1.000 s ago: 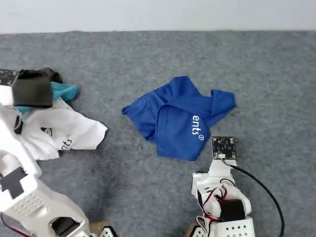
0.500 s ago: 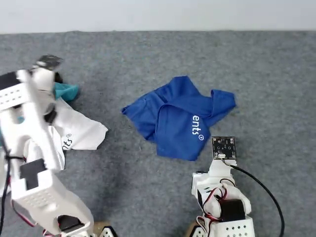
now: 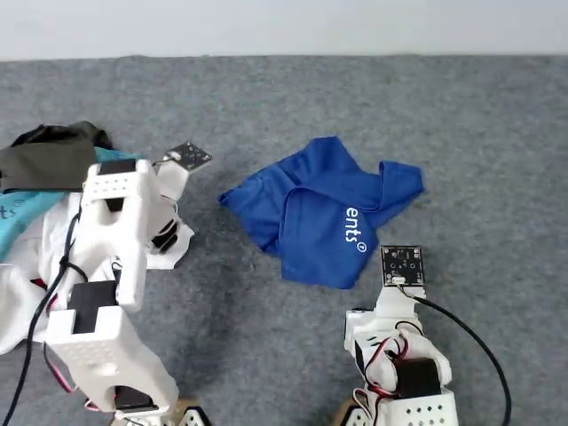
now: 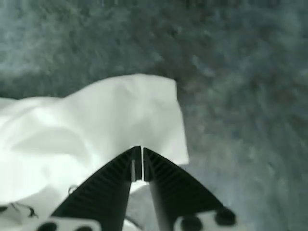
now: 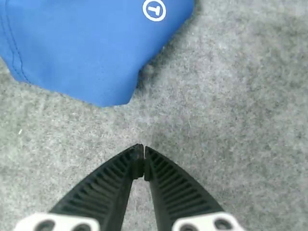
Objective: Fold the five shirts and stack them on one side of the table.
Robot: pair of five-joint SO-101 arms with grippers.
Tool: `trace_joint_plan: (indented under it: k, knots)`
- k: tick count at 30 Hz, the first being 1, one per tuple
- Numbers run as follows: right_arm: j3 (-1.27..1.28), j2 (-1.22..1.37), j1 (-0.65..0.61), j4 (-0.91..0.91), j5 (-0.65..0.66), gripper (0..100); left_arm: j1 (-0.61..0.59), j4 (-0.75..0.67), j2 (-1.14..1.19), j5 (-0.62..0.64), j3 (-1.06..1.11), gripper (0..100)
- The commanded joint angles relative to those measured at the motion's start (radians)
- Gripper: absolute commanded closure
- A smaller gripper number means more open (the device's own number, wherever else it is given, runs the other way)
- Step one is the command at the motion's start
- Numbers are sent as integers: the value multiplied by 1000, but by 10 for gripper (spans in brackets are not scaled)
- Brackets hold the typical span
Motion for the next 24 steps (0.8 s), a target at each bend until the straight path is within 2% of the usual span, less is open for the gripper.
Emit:
trace_joint_plan:
  k: [1, 5, 8, 18, 24]
  knots:
    - [15, -8, -5, 2, -9, 990, -34, -84, -2, 3, 25, 981]
    - [15, -8, -5, 2, -9, 990, -121, -144, 23, -6, 18, 981]
    - [15, -8, -5, 2, -9, 990, -195, -166, 87, -89, -5, 981]
    - [15, -8, -5, 2, -9, 990, -483, -157, 172, -110, -288, 984]
    - [15, -8, -5, 2, -9, 990, -562, -26, 170, -112, -443, 984]
